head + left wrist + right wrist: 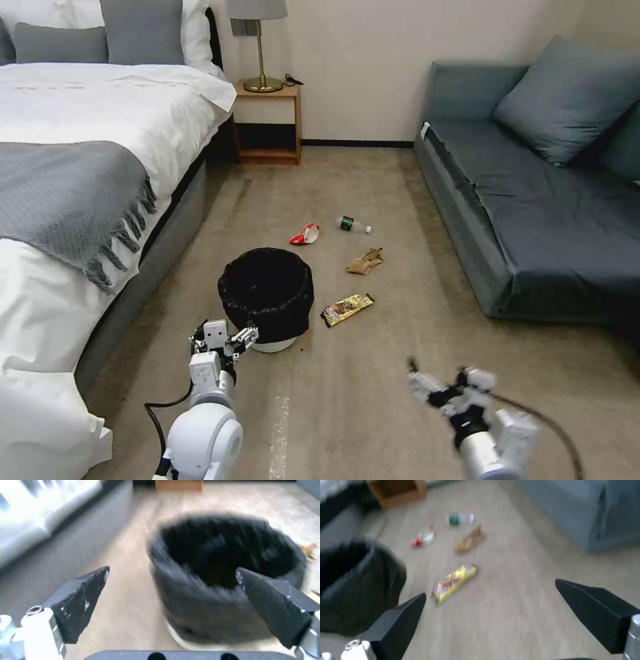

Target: Pick up the trash bin, then pick up the garbage on the floor and place it into the trash bin.

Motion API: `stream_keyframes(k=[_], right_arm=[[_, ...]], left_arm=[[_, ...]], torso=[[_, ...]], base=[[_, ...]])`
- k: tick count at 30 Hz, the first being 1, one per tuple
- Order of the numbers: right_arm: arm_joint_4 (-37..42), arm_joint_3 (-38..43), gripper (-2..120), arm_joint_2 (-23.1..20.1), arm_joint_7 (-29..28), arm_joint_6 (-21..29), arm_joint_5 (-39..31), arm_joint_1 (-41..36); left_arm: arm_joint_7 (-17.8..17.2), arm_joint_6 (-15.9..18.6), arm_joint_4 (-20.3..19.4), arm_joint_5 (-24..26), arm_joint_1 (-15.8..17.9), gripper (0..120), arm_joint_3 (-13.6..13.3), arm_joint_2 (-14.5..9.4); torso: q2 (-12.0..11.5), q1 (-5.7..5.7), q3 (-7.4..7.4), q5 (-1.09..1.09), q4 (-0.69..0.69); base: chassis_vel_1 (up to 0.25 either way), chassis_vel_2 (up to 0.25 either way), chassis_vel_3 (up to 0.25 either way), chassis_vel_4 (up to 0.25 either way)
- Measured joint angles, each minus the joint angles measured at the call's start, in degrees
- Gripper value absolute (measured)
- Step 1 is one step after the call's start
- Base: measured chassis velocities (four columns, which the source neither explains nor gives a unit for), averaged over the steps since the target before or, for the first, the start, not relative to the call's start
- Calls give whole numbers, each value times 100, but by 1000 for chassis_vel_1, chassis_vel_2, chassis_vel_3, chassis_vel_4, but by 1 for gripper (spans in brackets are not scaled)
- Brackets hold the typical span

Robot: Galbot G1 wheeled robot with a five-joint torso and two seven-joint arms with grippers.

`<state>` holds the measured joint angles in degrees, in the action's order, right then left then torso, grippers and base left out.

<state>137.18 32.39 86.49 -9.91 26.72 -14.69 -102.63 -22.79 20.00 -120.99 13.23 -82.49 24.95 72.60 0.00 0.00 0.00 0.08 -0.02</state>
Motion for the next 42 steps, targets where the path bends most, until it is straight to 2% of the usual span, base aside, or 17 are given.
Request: stream_keyframes(k=[1, 2, 3, 6, 17, 22, 24, 25, 29, 31, 33, 34, 35, 38, 39, 40, 42], right_arm=[[-72, 197, 100, -129, 4, 0, -133, 119], [-153, 298, 100, -206, 8, -32, -218, 215], [-217, 338, 100, -248, 18, -70, -270, 281], [-313, 369, 100, -286, 23, -122, -312, 317], [-456, 443, 100, -385, 10, -197, -493, 444], [-521, 445, 100, -399, -2, -257, -512, 484], [-554, 446, 100, -398, -8, -288, -512, 493], [-554, 446, 100, -398, -8, -288, -512, 493], [-604, 438, 100, -389, -18, -333, -512, 497], [-609, 437, 100, -386, -19, -336, -512, 499], [-632, 436, 100, -361, -31, -346, -504, 513], [-641, 436, 100, -353, -34, -347, -501, 518], [-641, 436, 100, -353, -34, -347, -501, 518], [-683, 435, 100, -296, -50, -362, -468, 534], [-696, 438, 100, -279, -56, -368, -459, 535], [-696, 438, 100, -279, -56, -368, -459, 535], [-720, 458, 100, -242, -75, -378, -446, 538]], left_arm=[[10, -1, -36, -23, -9, 100, 75, -93], [18, -2, -63, -48, -10, 100, 108, -147], [40, -2, -74, -67, -14, 100, 114, -175], [54, -2, -82, -101, -9, 100, 129, -222], [75, -8, 51, -105, 118, 100, 249, -440], [100, 74, 168, 46, 330, 100, 243, -666], [96, 252, 211, 430, 563, 100, 249, -761], [96, 252, 211, 430, 563, 100, 249, -761], [-17, 609, 457, 1379, 1203, 100, 304, -938], [-44, 666, 498, 1504, 1280, 100, 303, -960], [-210, 937, 735, 2166, 1699, 100, 261, -1072], [-268, 1020, 810, 2391, 1820, 99, 239, -1103], [-268, 1020, 810, 2391, 1820, 99, 239, -1103], [-589, 1359, 1217, 3324, 2352, 99, 80, -1183], [-665, 1421, 1339, 3517, 2487, 98, 27, -1187], [-665, 1421, 1339, 3517, 2487, 98, 27, -1187], [-818, 1544, 1674, 3872, 2815, 98, -95, -1163]], torso=[[-1, 0, 0, -4, 6], [-1, 0, 2, -10, 4], [0, 0, 0, -8, 5], [-1, 0, 0, -8, 0], [-1, 0, 1, -8, 2], [-1, 0, 1, -8, 3], [-1, 0, 1, -8, 3], [-1, 0, 1, -8, 3], [-1, 0, 1, -8, 2], [-1, 0, 1, -8, 2], [-1, 0, 1, -8, 2], [-1, 0, 1, -8, 2], [-1, 0, 1, -8, 2], [-1, 0, 0, -9, 2], [-1, 0, 0, -8, 2], [-1, 0, 0, -8, 2], [-1, 0, 0, -9, 1]], base=[[0, 0, 0, 0], [0, 0, 0, 0], [0, 0, 0, 0], [0, 0, 0, 0], [0, 0, 0, 0], [0, 0, 0, 0], [0, 0, 0, 0], [0, 0, 0, 0], [0, 0, 0, 0], [0, 0, 0, 0], [0, 0, 0, 0], [0, 0, 0, 0], [0, 0, 0, 0], [0, 0, 0, 0], [0, 0, 0, 0], [0, 0, 0, 0], [0, 0, 0, 0]])
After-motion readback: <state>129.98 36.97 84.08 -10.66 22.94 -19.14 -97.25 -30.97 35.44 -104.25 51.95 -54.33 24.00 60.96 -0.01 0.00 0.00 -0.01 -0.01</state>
